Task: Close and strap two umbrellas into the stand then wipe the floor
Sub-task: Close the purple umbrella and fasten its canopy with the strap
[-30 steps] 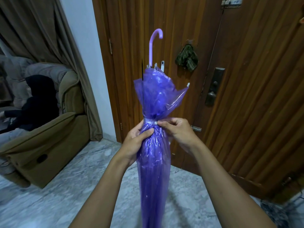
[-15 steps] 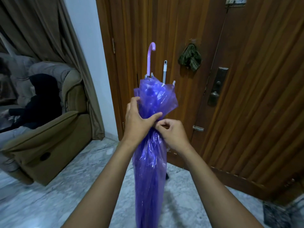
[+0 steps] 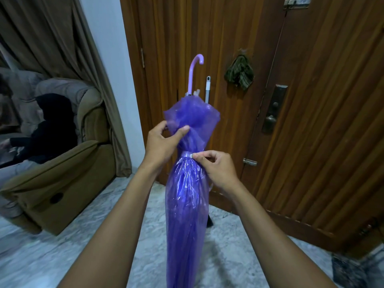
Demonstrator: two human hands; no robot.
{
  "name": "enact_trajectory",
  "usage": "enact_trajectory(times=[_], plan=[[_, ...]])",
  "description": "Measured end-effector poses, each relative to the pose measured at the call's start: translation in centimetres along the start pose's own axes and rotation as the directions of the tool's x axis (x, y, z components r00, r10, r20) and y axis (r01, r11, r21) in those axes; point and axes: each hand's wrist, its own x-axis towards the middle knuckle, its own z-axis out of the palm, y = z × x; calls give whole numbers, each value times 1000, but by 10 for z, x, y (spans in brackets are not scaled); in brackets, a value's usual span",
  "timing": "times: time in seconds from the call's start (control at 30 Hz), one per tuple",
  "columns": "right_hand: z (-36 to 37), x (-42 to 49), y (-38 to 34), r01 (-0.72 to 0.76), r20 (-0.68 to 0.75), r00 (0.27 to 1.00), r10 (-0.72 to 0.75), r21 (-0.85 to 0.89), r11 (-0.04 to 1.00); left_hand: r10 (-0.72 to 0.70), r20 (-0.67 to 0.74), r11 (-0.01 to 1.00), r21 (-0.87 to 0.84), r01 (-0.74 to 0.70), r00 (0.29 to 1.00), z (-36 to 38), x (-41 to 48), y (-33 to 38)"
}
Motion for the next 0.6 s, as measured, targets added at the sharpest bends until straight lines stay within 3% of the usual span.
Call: enact_trajectory(times=[0.13, 0.27, 0.43, 0.6], plan=[[-5, 4, 6, -19, -94, 995, 23, 37, 999, -217, 193, 949, 271, 161, 957, -5, -15, -16], [-1, 9, 6, -84, -150, 984, 92, 55, 995, -249, 394, 906, 417, 69, 885, 9, -39, -45], [2, 8, 7, -77, -147, 986, 74, -12, 997, -163, 306, 892, 452, 8, 938, 25, -46, -59], [-12, 2, 2, 28, -43, 999, -31, -58, 998, -37, 259, 953, 300, -44, 965, 24, -54, -55]])
